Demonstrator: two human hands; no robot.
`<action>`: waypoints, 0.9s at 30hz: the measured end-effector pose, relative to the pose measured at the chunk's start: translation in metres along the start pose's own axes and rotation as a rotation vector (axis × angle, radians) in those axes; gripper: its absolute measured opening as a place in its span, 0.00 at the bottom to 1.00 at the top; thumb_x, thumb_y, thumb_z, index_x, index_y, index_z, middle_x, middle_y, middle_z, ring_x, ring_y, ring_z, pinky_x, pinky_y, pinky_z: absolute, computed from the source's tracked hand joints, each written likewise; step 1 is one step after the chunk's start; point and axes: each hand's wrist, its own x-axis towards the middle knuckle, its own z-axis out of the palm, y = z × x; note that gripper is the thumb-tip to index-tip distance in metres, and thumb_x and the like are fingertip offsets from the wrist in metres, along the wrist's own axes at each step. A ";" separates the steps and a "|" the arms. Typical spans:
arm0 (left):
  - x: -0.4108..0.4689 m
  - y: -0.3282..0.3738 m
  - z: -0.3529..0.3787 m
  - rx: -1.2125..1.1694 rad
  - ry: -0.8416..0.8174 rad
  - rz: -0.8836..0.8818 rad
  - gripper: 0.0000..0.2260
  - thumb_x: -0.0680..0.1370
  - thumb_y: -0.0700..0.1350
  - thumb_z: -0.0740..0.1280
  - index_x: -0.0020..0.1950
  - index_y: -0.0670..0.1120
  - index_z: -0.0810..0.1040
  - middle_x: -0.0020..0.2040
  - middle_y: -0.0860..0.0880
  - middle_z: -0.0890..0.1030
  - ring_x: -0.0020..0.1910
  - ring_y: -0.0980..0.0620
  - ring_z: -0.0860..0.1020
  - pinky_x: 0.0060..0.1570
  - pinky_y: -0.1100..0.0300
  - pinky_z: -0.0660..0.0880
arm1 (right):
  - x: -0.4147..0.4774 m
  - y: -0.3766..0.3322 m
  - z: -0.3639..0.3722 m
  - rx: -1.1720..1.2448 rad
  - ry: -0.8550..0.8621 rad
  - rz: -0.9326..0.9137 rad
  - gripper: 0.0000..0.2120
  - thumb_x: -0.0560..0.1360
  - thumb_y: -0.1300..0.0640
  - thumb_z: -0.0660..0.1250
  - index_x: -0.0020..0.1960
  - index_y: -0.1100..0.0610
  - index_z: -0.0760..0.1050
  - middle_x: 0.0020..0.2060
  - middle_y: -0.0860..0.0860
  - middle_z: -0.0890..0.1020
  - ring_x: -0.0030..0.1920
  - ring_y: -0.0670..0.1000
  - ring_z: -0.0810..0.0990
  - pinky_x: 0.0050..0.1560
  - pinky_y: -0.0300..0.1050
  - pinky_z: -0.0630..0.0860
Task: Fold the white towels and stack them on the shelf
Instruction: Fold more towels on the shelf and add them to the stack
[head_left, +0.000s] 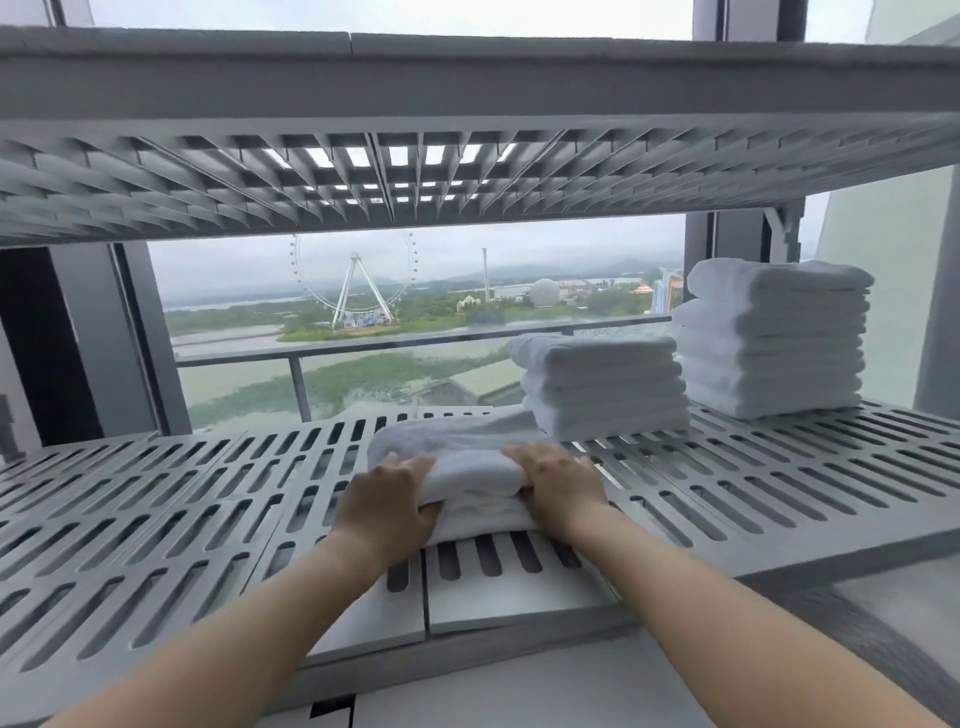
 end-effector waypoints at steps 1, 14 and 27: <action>0.000 0.008 0.001 0.030 0.015 0.001 0.19 0.74 0.58 0.61 0.64 0.54 0.71 0.52 0.47 0.77 0.48 0.44 0.79 0.44 0.55 0.74 | 0.004 0.009 -0.002 0.020 -0.003 -0.027 0.23 0.76 0.56 0.56 0.69 0.44 0.62 0.69 0.48 0.68 0.69 0.51 0.64 0.67 0.55 0.60; 0.008 0.010 -0.006 -0.052 -0.025 0.165 0.27 0.72 0.40 0.71 0.69 0.52 0.69 0.69 0.50 0.70 0.66 0.49 0.71 0.66 0.58 0.67 | -0.002 0.037 0.004 -0.148 0.527 -0.363 0.14 0.52 0.66 0.74 0.36 0.58 0.75 0.30 0.52 0.81 0.32 0.55 0.81 0.33 0.41 0.77; 0.007 -0.001 -0.009 -0.170 0.048 0.066 0.24 0.72 0.37 0.68 0.67 0.47 0.72 0.68 0.45 0.70 0.64 0.43 0.71 0.63 0.54 0.69 | 0.023 0.024 -0.001 -0.052 0.179 -0.339 0.21 0.74 0.50 0.63 0.67 0.46 0.69 0.63 0.48 0.77 0.62 0.55 0.75 0.60 0.48 0.70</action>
